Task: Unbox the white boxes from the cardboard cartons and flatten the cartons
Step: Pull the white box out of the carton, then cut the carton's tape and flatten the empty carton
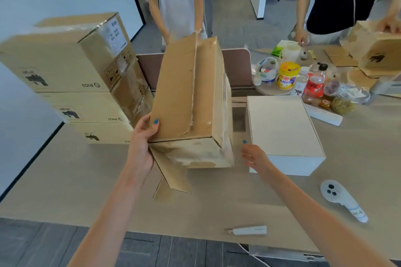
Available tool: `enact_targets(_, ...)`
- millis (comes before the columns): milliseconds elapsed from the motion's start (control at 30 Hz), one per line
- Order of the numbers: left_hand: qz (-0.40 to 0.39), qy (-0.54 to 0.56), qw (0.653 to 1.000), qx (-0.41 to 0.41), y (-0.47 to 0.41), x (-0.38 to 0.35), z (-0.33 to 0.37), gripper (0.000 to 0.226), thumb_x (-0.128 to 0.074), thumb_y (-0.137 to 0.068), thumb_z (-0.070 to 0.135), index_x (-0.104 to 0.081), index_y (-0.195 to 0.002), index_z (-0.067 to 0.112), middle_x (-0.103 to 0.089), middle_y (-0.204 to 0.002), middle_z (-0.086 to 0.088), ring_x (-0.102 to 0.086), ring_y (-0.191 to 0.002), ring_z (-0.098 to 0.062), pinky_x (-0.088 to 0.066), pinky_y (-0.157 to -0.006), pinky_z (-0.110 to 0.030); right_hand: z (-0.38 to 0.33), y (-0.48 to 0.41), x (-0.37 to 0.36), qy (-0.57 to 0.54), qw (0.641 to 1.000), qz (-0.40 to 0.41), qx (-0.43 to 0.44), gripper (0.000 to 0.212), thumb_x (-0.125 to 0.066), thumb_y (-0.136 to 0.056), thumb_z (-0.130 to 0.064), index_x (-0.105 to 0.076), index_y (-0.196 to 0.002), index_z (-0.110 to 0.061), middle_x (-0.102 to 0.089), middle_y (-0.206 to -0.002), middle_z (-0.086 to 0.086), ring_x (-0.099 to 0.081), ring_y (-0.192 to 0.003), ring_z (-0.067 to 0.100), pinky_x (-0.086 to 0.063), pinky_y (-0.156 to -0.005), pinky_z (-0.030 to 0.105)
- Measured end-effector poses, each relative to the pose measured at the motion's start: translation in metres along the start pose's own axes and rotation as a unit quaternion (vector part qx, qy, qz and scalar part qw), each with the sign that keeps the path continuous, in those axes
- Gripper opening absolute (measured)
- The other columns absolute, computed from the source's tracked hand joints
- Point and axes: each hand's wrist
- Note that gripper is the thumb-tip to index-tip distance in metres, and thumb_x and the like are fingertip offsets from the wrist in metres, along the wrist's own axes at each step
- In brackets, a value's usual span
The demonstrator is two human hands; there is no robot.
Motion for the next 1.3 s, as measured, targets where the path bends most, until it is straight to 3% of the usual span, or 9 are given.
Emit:
enact_targets(133, -0.046, 0.101, 0.99, 0.09, -0.01, 0.028, -0.017, 0.049, -0.055, -0.094, 0.016, -0.049, -0.142, 0.008, -0.063, -0.127, -0.012, -0.06, -0.116, -0.028, -0.046, -0.104, -0.043, 0.001, 0.014, -0.006, -0.072, 0.997, -0.022, 0.01, 0.025, -0.042, -0.101, -0.036, -0.061, -0.1, -0.019, -0.064, -0.093, 0.0, -0.059, -0.085, 0.018, -0.043, -0.081, 0.027)
enact_targets(267, -0.051, 0.149, 0.98, 0.126, -0.014, 0.04, -0.043, 0.052, -0.053, -0.091, 0.022, -0.051, -0.141, 0.009, -0.065, -0.127, -0.008, -0.065, -0.112, -0.021, -0.055, -0.094, -0.036, -0.005, 0.029, -0.018, -0.144, 0.988, -0.029, 0.049, 0.025, -0.042, -0.101, -0.03, -0.062, -0.11, -0.018, -0.064, -0.097, 0.001, -0.061, -0.08, 0.014, -0.049, -0.063, 0.022)
enact_targets(467, -0.044, 0.152, 0.966, 0.206, -0.033, 0.076, -0.084, 0.054, -0.056, -0.1, 0.036, -0.044, -0.147, 0.013, -0.042, -0.152, -0.017, -0.043, -0.138, -0.036, -0.03, -0.115, -0.059, -0.008, 0.032, -0.039, -0.086, 0.992, -0.018, 0.087, 0.03, -0.06, -0.087, -0.029, -0.058, -0.112, -0.012, -0.063, -0.099, 0.005, -0.063, -0.078, 0.014, -0.049, -0.06, 0.022)
enact_targets(567, -0.022, 0.123, 0.963, 0.237, -0.037, 0.091, -0.09, 0.044, -0.041, -0.103, 0.027, -0.051, -0.139, 0.004, -0.059, -0.135, -0.019, -0.055, -0.126, -0.038, -0.048, -0.103, -0.052, -0.008, 0.025, -0.053, -0.054, 0.993, 0.0, 0.105, 0.042, -0.062, -0.089, -0.025, -0.052, -0.128, -0.013, -0.065, -0.105, 0.004, -0.064, -0.083, 0.015, -0.05, -0.06, 0.021)
enact_targets(633, -0.004, 0.093, 0.966, 0.24, -0.041, 0.101, -0.092, 0.036, -0.032, -0.103, 0.016, -0.062, -0.114, 0.0, -0.073, -0.1, -0.015, -0.069, -0.096, -0.031, -0.061, -0.073, -0.036, -0.007, 0.022, -0.063, -0.041, 0.993, 0.003, 0.112, 0.052, -0.067, -0.082, -0.03, -0.051, -0.13, -0.016, -0.067, -0.11, 0.007, -0.066, -0.09, 0.018, -0.053, -0.065, 0.026)
enact_targets(767, 0.015, 0.069, 0.962, 0.262, -0.049, 0.118, -0.091, 0.042, -0.029, -0.1, 0.006, -0.069, -0.089, 0.005, -0.073, -0.083, -0.01, -0.072, -0.073, -0.02, -0.057, -0.054, -0.026, -0.004, 0.017, -0.087, -0.006, 0.99, 0.0, 0.14, 0.037, -0.067, -0.089, -0.028, -0.055, -0.123, -0.026, -0.069, -0.112, 0.002, -0.069, -0.096, 0.017, -0.055, -0.077, 0.031)
enact_targets(933, 0.011, -0.015, 0.965, 0.263, -0.057, 0.155, -0.093, 0.035, -0.028, -0.106, 0.009, -0.047, -0.135, 0.003, -0.051, -0.133, -0.031, -0.057, -0.108, -0.046, -0.054, -0.084, -0.037, -0.004, 0.013, -0.12, 0.034, 0.985, -0.004, 0.17, 0.032, -0.061, -0.093, -0.02, -0.051, -0.116, -0.039, -0.065, -0.104, -0.013, -0.064, -0.099, 0.01, -0.053, -0.081, 0.024)
enact_targets(1067, 0.007, -0.059, 0.97, 0.235, -0.059, 0.175, -0.084, 0.032, -0.032, -0.107, 0.037, -0.06, -0.111, 0.021, -0.058, -0.127, -0.01, -0.058, -0.114, -0.026, -0.045, -0.1, -0.043, 0.003, 0.009, -0.135, 0.074, 0.98, 0.002, 0.187, 0.049, -0.062, -0.093, -0.019, -0.044, -0.138, -0.028, -0.063, -0.118, -0.008, -0.061, -0.11, 0.011, -0.052, -0.085, 0.022)
enact_targets(1300, -0.144, -0.152, 0.952, 0.224, -0.071, 0.181, -0.073, 0.083, -0.061, -0.075, 0.079, -0.049, -0.141, 0.031, -0.062, -0.136, 0.004, -0.06, -0.124, -0.018, -0.046, -0.104, -0.043, 0.02, 0.005, -0.142, 0.124, 0.977, 0.035, 0.168, 0.063, -0.065, -0.078, -0.044, -0.041, -0.136, -0.037, -0.055, -0.128, -0.009, -0.051, -0.121, 0.014, -0.042, -0.105, 0.045)
Point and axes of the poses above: each hand's wrist, its own y-axis away from the middle knuckle, its own x-axis out of the back of the hand, z = x × y
